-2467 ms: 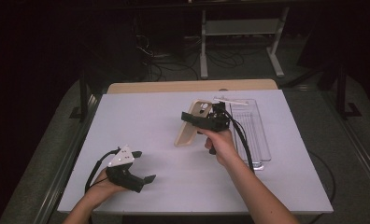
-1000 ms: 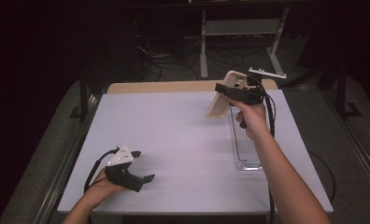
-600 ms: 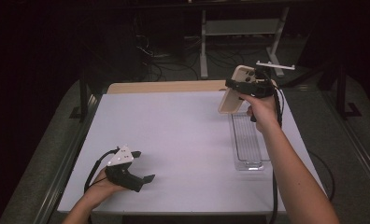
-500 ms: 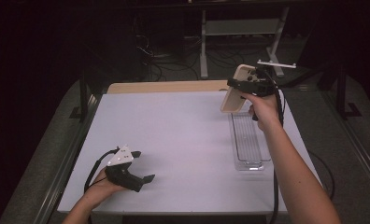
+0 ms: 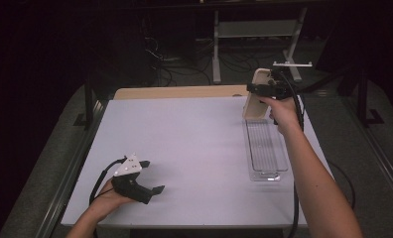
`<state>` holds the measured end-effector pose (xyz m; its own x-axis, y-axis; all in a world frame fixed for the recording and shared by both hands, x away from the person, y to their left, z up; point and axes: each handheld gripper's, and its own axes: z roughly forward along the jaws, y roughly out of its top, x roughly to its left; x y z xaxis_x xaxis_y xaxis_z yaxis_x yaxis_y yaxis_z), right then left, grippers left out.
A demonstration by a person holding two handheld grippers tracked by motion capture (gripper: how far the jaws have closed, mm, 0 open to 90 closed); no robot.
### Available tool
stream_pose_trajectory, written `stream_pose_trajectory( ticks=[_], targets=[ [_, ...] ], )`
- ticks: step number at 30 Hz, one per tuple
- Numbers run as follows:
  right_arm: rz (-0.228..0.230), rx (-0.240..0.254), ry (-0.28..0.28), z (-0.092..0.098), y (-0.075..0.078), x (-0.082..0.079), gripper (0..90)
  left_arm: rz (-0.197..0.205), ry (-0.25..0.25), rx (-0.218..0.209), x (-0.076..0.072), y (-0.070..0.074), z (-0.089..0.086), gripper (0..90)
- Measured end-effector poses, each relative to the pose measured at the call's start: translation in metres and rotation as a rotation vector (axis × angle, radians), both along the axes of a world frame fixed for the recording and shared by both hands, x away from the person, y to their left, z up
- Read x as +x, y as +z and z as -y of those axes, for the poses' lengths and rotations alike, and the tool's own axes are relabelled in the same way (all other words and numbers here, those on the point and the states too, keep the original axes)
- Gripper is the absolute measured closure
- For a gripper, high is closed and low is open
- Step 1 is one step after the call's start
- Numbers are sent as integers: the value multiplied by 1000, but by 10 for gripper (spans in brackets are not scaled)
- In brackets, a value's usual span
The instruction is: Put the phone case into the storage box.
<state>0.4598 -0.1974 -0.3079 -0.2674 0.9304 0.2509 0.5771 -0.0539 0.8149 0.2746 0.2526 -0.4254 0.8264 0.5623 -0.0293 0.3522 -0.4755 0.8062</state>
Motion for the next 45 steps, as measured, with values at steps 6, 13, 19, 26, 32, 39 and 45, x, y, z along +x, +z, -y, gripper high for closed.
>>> stream_pose_trajectory(
  ticks=[6,13,19,26,32,39,45],
  targets=[
    [-27,-65,-16,-3,-6,6,105,-1,0,0,0,0,0,0],
    [-78,-121,-46,-6,-19,17,106,2,-5,15,1,0,-1,0],
    [-104,-152,-73,-6,-29,25,106,1,-6,9,1,0,-1,0],
    [-128,-210,-78,-10,-41,33,106,-2,-5,9,1,-1,-1,0],
    [-153,-246,-81,-14,-50,39,105,-5,-5,5,1,-1,0,0],
    [-178,-276,-87,-17,-61,46,103,-13,-3,-1,1,-2,0,0],
    [-186,-275,-100,-16,-67,51,99,-16,-6,-1,1,-2,0,0]
  ],
)
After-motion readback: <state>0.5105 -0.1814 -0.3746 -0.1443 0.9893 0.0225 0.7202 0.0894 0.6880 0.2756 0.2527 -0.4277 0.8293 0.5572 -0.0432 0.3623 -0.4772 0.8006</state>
